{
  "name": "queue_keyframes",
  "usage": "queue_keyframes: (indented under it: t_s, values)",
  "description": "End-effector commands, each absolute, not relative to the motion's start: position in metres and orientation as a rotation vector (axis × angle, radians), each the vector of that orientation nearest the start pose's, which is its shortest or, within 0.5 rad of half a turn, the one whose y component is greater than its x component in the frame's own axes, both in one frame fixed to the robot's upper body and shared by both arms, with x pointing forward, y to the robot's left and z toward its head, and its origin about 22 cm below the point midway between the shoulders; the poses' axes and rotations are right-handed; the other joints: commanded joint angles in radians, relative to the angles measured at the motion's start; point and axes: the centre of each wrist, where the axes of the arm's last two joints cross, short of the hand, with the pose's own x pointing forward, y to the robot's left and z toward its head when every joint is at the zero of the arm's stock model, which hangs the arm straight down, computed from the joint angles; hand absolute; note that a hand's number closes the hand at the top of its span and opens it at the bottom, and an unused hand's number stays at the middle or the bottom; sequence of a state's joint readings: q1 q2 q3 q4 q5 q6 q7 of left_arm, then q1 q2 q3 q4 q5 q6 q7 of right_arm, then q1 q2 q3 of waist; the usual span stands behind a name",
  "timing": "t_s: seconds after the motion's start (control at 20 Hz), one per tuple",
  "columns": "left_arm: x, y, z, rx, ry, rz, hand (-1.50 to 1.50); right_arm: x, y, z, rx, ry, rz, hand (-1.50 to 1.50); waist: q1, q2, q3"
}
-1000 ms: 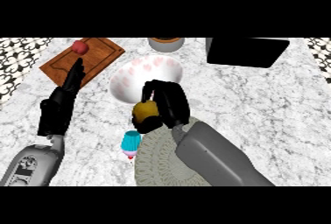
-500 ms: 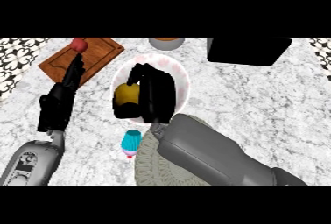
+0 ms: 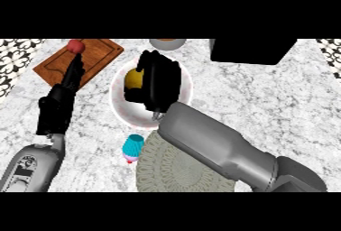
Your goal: Pick the lemon from the placemat and place it in the bowl
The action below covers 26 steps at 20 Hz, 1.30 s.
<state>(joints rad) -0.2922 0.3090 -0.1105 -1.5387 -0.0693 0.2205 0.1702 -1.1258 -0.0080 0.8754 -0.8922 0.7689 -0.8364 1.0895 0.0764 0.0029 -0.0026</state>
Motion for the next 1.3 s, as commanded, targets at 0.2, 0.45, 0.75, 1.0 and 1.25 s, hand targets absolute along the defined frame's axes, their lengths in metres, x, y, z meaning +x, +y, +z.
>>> queue_keyframes:
  t_s: [0.2,0.45,0.75,1.0,1.25]
  values:
    - [0.304,0.241,0.089,0.327,-1.669,-0.213,0.0,0.371,0.017,0.083,-1.258,-1.566,0.401,1.5,-0.01,0.007,0.002]
    - [0.296,0.247,0.087,0.34,-1.682,-0.23,0.0,0.386,-0.012,0.053,-1.3,-1.476,0.379,1.5,0.012,0.018,0.002]
    - [0.3,0.234,0.082,0.338,-1.704,-0.226,0.0,0.383,-0.023,0.045,-1.062,-1.444,0.295,-1.5,0.008,0.027,0.004]
    - [0.299,0.24,0.075,0.317,-1.708,-0.228,0.0,0.377,-0.025,0.041,-0.966,-1.577,0.21,-1.5,0.026,0.035,0.005]
    - [0.304,0.245,0.09,0.324,-1.691,-0.227,0.0,0.388,-0.024,0.06,-0.91,-1.655,0.116,-1.5,0.007,0.025,0.005]
